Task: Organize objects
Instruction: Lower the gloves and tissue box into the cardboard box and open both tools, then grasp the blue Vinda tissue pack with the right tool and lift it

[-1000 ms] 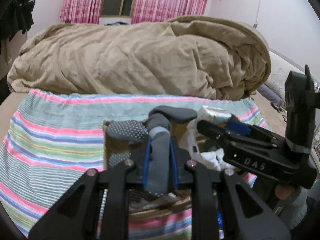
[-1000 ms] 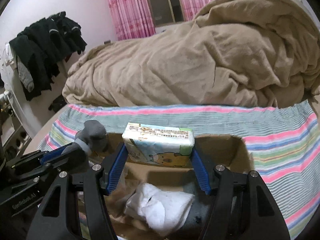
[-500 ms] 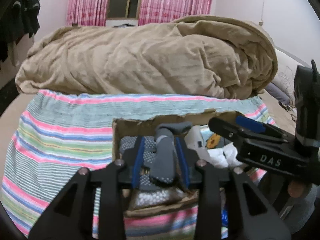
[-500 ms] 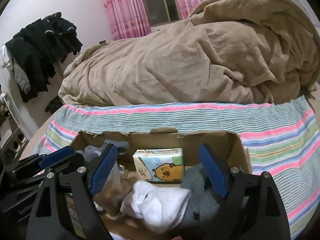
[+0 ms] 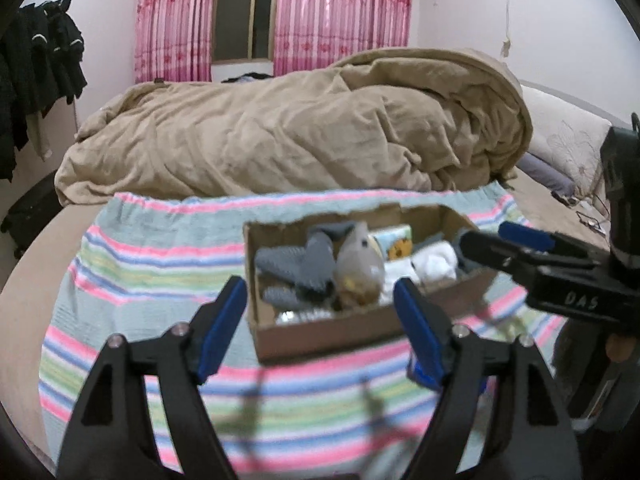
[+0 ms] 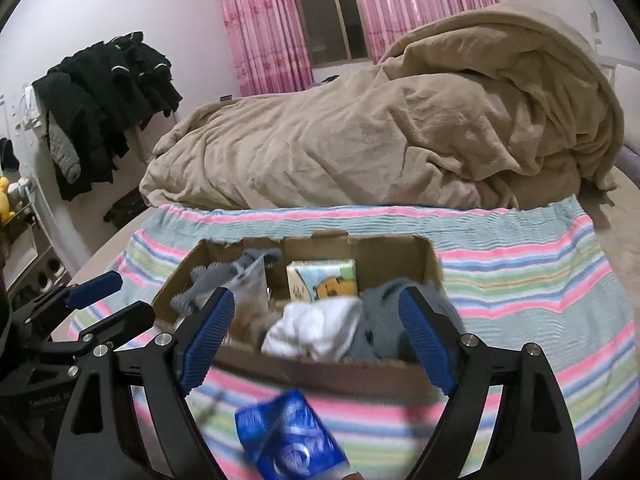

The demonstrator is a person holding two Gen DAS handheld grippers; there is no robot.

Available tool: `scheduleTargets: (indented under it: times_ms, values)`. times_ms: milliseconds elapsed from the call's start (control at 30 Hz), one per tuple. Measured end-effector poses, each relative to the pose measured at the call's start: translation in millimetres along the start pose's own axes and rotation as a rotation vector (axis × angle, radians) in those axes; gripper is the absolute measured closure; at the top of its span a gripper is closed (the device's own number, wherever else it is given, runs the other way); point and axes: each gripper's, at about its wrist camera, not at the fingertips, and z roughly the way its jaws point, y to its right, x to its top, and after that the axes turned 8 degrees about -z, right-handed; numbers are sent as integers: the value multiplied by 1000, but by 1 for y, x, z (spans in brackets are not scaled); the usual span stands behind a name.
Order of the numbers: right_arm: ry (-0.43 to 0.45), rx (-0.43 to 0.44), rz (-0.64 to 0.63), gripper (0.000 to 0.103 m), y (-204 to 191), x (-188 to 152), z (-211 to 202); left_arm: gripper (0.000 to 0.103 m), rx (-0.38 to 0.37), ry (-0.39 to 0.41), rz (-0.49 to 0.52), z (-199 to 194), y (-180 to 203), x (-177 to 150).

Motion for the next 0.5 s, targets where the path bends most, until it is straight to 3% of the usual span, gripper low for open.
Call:
scheduleTargets:
  times_ms: [333, 500]
  values:
    - [-63, 4, -49, 16, 1, -36, -20, 22, -57, -85, -63, -8, 3, -29]
    - [-102, 15, -63, 16, -1, -50, -13, 22, -37, -153, -71, 4, 0, -49]
